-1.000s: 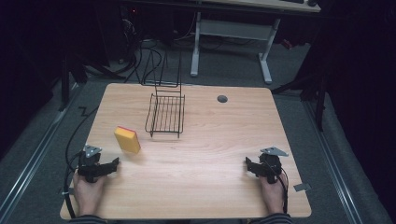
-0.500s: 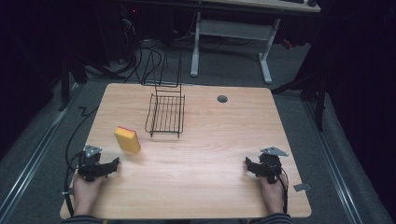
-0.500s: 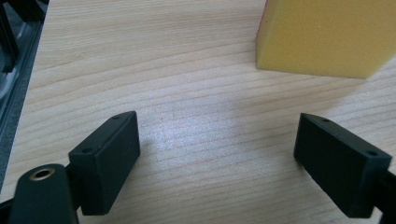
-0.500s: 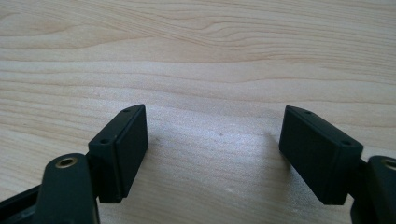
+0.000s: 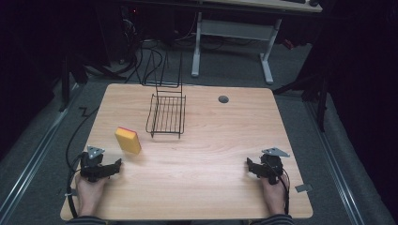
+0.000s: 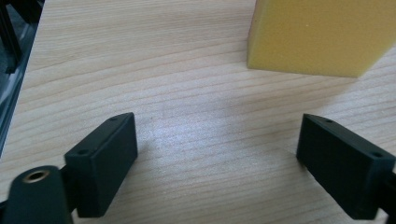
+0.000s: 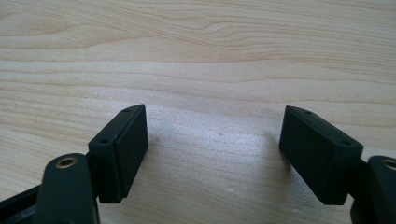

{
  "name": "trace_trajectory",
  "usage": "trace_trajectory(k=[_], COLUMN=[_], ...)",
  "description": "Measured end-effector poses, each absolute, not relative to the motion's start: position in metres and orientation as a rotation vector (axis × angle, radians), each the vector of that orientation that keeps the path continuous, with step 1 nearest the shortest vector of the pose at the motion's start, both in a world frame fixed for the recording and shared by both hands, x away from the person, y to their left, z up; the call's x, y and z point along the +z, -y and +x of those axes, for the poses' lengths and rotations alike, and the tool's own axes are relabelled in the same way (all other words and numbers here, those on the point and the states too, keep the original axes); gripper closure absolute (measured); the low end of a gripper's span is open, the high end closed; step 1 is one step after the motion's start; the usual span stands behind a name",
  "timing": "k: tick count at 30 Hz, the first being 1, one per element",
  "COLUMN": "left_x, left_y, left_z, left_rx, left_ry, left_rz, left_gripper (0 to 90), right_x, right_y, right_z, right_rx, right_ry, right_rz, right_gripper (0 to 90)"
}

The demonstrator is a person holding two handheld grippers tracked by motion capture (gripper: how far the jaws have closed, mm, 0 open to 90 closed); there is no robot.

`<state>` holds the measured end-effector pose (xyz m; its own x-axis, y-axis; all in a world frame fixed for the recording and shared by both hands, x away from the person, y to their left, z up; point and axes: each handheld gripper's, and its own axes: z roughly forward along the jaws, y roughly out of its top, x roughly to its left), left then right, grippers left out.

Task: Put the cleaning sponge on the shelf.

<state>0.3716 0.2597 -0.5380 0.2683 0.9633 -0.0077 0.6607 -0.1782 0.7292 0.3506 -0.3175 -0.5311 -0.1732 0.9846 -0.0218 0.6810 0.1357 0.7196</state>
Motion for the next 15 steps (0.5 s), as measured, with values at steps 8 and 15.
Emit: trace_trajectory(k=[8,15], left_x=[-0.536,-0.529], left_y=[-0.257,-0.255], left_z=[0.365,0.357], left_rx=[0.624,0.625], left_ry=[-1.435,-1.394], left_rz=[1.923,1.936], left_gripper=[11.0,7.8], right_x=[-0.531,-0.531], right_y=[0.317,0.317], right_z=[0.350,0.350], right_rx=[0.796,0.793], right_ry=[-1.916,-1.917], right_rz=[1.601,1.603], right_gripper=[24.1,24.1])
